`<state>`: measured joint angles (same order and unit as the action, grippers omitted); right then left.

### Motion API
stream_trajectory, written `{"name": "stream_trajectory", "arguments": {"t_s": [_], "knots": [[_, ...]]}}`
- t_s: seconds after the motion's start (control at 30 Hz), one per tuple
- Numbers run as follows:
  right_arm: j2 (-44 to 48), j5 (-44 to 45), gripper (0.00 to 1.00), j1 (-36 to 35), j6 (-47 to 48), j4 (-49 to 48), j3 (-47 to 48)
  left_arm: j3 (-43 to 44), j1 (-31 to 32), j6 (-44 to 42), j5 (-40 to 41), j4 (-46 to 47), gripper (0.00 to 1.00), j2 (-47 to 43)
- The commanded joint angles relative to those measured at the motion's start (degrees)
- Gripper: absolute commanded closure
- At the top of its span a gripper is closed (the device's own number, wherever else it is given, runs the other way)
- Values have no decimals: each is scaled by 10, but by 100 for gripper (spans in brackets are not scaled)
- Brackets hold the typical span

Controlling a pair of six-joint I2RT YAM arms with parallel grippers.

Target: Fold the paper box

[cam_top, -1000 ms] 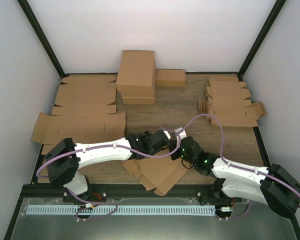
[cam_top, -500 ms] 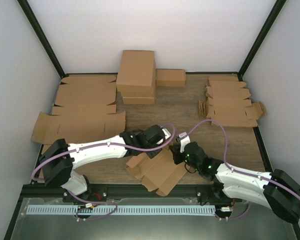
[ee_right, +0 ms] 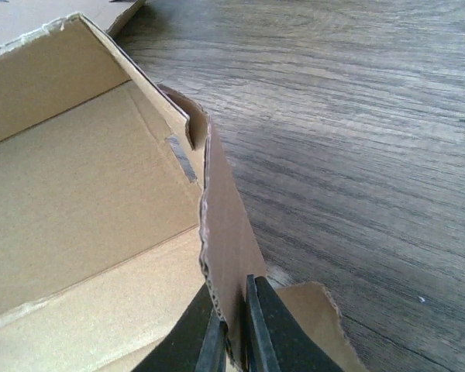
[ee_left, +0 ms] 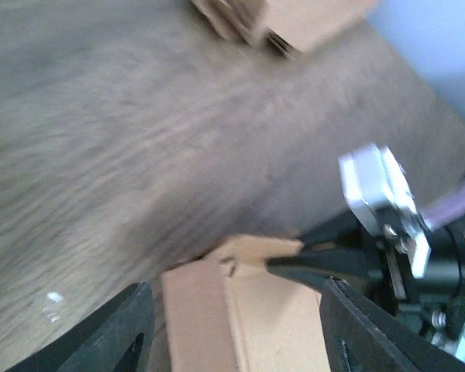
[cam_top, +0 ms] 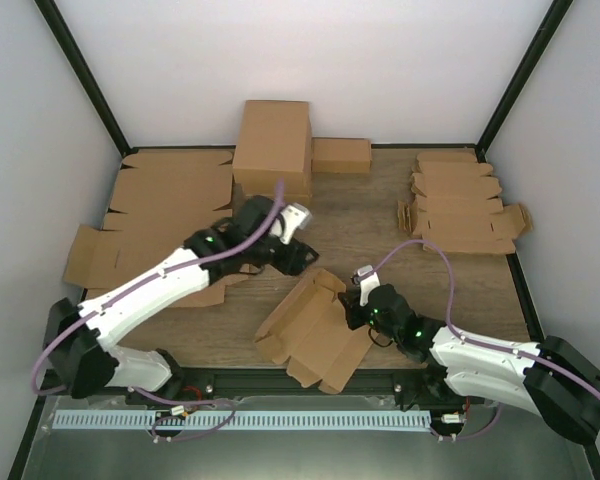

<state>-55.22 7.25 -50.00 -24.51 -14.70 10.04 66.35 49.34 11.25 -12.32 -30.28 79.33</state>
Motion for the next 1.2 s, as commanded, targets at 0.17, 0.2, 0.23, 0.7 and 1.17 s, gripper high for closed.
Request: {"name": "stream_trajectory", "arguments": {"t_s": [0.17, 0.2, 0.23, 0.7, 1.17], "knots": [[0, 4, 91, 2, -5, -21, -4, -71, -169, 136, -24, -11, 0, -19], [0, 5, 91, 3, -6, -21, -4, -69, -178, 121, -77, -24, 0, 0], [-1, 5, 91, 3, -6, -21, -4, -82, -179, 111, -104, -12, 0, 7], [-6, -9, 88, 2, 2, -12, 11, -192, -173, 104, -228, 105, 37, 28], [-16, -96, 77, 2, 4, -10, 23, -198, -122, 98, -238, 114, 49, 33]]}}
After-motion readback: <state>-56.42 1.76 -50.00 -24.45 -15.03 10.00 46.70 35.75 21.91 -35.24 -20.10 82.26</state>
